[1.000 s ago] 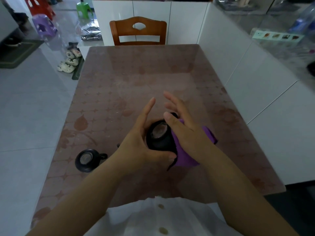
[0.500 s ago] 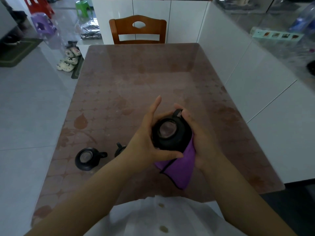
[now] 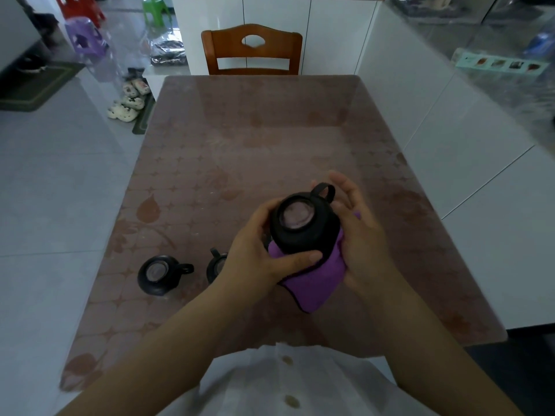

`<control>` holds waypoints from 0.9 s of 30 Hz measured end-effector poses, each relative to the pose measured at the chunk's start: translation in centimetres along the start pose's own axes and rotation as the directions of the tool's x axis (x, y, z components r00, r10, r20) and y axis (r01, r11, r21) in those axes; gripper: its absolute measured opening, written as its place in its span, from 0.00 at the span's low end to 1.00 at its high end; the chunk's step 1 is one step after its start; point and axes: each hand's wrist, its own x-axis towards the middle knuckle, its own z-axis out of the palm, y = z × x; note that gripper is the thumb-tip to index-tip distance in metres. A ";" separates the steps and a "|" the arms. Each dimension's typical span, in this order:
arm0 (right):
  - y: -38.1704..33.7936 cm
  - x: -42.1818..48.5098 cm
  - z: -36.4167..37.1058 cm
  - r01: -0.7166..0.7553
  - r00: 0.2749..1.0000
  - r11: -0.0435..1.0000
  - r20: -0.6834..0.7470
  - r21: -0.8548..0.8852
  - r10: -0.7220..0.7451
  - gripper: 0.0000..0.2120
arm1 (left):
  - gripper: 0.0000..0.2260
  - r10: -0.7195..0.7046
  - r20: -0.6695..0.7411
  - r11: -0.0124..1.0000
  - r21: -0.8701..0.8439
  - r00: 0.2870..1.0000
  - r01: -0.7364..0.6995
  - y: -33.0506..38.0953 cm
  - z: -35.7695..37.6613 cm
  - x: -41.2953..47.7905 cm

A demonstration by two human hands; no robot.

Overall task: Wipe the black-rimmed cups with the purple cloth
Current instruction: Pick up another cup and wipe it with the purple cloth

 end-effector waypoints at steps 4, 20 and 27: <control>-0.2 -0.4 -1.2 0.137 0.990 0.886 0.047 -0.443 -0.130 0.20 | 0.29 -0.022 -0.047 0.997 0.066 0.999 0.026 -0.2 -0.8 0.2; 0.1 -0.4 1.2 0.145 0.973 0.834 0.232 -0.533 -0.021 0.35 | 0.29 0.034 -0.031 0.957 0.289 0.999 -0.023 -0.9 -1.0 -0.1; 0.4 -0.6 0.4 0.211 0.960 0.782 0.276 -0.586 -0.052 0.29 | 0.29 0.056 -0.003 0.939 0.340 0.998 -0.052 -1.2 -1.3 0.3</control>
